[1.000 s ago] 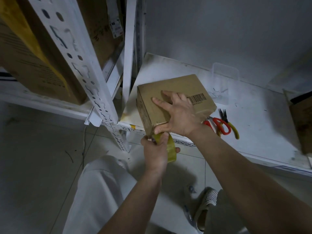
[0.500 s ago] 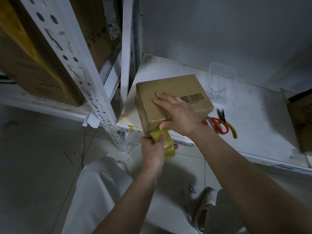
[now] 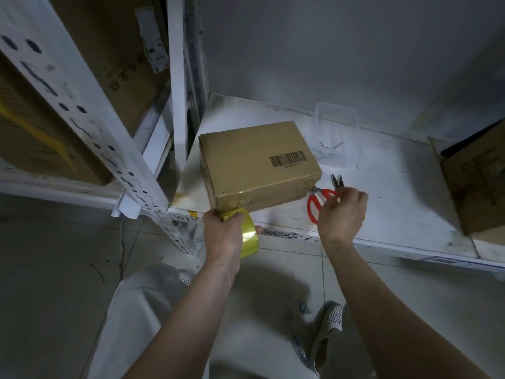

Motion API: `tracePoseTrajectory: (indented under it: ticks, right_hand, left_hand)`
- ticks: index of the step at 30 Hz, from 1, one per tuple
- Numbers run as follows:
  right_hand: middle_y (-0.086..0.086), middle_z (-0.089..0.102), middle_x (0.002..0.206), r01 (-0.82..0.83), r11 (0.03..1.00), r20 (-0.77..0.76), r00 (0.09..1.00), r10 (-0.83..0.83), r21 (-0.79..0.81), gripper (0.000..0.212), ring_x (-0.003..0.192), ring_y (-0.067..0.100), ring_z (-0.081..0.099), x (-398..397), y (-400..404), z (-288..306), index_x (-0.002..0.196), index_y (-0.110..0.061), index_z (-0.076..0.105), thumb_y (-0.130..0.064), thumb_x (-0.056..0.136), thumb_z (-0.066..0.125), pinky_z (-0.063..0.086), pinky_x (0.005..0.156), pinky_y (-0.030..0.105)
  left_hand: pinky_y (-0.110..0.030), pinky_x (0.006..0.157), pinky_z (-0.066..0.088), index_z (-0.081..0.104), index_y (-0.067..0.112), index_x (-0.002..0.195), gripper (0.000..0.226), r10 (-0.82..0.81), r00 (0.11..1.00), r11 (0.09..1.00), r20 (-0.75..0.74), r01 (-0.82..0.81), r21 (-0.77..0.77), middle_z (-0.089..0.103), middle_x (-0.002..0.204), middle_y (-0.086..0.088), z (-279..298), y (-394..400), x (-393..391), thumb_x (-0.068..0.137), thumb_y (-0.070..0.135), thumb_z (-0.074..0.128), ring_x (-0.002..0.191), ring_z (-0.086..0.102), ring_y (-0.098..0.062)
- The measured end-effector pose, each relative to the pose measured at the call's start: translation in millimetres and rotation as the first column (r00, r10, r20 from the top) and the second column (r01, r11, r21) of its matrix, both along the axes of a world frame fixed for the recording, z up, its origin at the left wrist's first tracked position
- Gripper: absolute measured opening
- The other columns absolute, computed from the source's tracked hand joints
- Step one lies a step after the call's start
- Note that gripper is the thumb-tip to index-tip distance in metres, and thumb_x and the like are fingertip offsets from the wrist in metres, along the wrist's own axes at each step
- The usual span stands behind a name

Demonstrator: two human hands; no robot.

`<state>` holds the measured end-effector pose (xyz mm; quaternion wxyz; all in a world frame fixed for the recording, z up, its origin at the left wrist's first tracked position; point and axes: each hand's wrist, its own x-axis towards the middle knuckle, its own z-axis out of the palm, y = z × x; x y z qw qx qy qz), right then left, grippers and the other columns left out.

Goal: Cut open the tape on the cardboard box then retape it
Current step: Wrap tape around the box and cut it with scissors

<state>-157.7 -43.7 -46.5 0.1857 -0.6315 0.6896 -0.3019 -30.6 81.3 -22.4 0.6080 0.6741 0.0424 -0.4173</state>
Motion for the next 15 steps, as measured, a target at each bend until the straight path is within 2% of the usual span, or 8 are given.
tracePoseTrajectory:
  ticks: [2, 4, 6, 8, 10, 12, 15]
  right_hand:
    - [0.013, 0.046, 0.132, -0.097, 0.978, -0.272, 0.951, 0.145, 0.185, 0.037, 0.12, 0.028, 0.046, -10.3, -11.4, -21.8, 0.128, -0.006, 0.048, -0.016, 0.093, 0.049, 0.04, 0.1, 0.035]
    - [0.011, 0.038, 0.143, -0.188, 0.937, -0.368, 0.883, 0.292, 0.294, 0.048, 0.129, 0.027, 0.038, -10.6, -16.8, -33.2, 0.138, -0.008, 0.038, -0.027, 0.095, 0.048, 0.036, 0.106, 0.037]
    - [0.011, 0.035, 0.142, -0.202, 0.938, -0.404, 0.861, 0.308, 0.283, 0.049, 0.127, 0.027, 0.04, -9.5, -21.0, -35.4, 0.137, -0.008, 0.04, -0.031, 0.094, 0.05, 0.04, 0.102, 0.038]
    - [0.012, 0.04, 0.137, -0.169, 0.945, -0.361, 0.894, 0.266, 0.279, 0.05, 0.12, 0.028, 0.047, -10.6, -27.0, -33.1, 0.133, -0.006, 0.044, -0.029, 0.091, 0.058, 0.044, 0.098, 0.038]
    - [0.011, 0.046, 0.132, -0.131, 0.941, -0.338, 0.91, 0.239, 0.312, 0.055, 0.116, 0.028, 0.053, -14.7, -31.5, -32.6, 0.132, -0.006, 0.045, -0.029, 0.087, 0.064, 0.047, 0.097, 0.038]
    - [0.011, 0.05, 0.128, -0.115, 0.941, -0.383, 0.892, 0.239, 0.319, 0.053, 0.113, 0.027, 0.054, -20.8, -34.6, -33.7, 0.129, -0.007, 0.049, -0.035, 0.086, 0.063, 0.048, 0.093, 0.038]
    - [0.013, 0.044, 0.125, -0.064, 0.946, -0.441, 0.873, 0.207, 0.318, 0.049, 0.111, 0.028, 0.051, -28.9, -38.2, -33.7, 0.122, -0.004, 0.054, -0.038, 0.088, 0.058, 0.048, 0.089, 0.04]
  left_hand:
    - [-0.035, 0.056, 0.053, 0.041, 0.016, 0.116, 0.032, 0.022, 1.0, 1.0, 0.004, -0.022, -0.006, 0.065, 0.091, -0.011, 1.8, -0.9, -1.6, 0.088, 0.006, 0.053, 0.047, 0.067, -0.02]
    - [-0.032, 0.053, 0.052, 0.042, 0.017, 0.112, 0.028, 0.036, 0.999, 0.999, 0.011, -0.036, -0.013, 0.064, 0.091, -0.01, 4.0, -2.3, -4.6, 0.089, 0.005, 0.052, 0.045, 0.066, -0.019]
    - [-0.03, 0.051, 0.051, 0.044, 0.019, 0.107, 0.025, 0.048, 0.999, 0.999, 0.01, -0.048, -0.011, 0.063, 0.099, -0.011, 5.8, -2.7, -8.4, 0.089, 0.005, 0.053, 0.044, 0.066, -0.018]
    - [-0.03, 0.052, 0.05, 0.044, 0.023, 0.095, 0.022, 0.053, 0.999, 0.999, 0.001, -0.053, -0.013, 0.063, 0.103, -0.013, 7.3, -4.7, -12.9, 0.089, 0.004, 0.053, 0.043, 0.065, -0.018]
    - [-0.03, 0.053, 0.05, 0.043, 0.025, 0.086, 0.025, 0.052, 0.999, 0.998, -0.004, -0.052, -0.016, 0.062, 0.101, -0.012, 8.0, -7.2, -17.2, 0.089, 0.003, 0.054, 0.042, 0.065, -0.018]
    - [-0.029, 0.053, 0.05, 0.043, 0.025, 0.082, 0.027, 0.052, 0.999, 0.998, -0.001, -0.052, -0.026, 0.062, 0.094, -0.01, 8.1, -9.2, -21.4, 0.088, 0.002, 0.053, 0.041, 0.065, -0.019]
    - [-0.031, 0.056, 0.05, 0.044, 0.025, 0.081, 0.027, 0.052, 0.999, 0.998, 0.011, -0.051, -0.036, 0.062, 0.091, -0.008, 7.1, -9.4, -22.8, 0.088, 0.001, 0.053, 0.042, 0.065, -0.019]
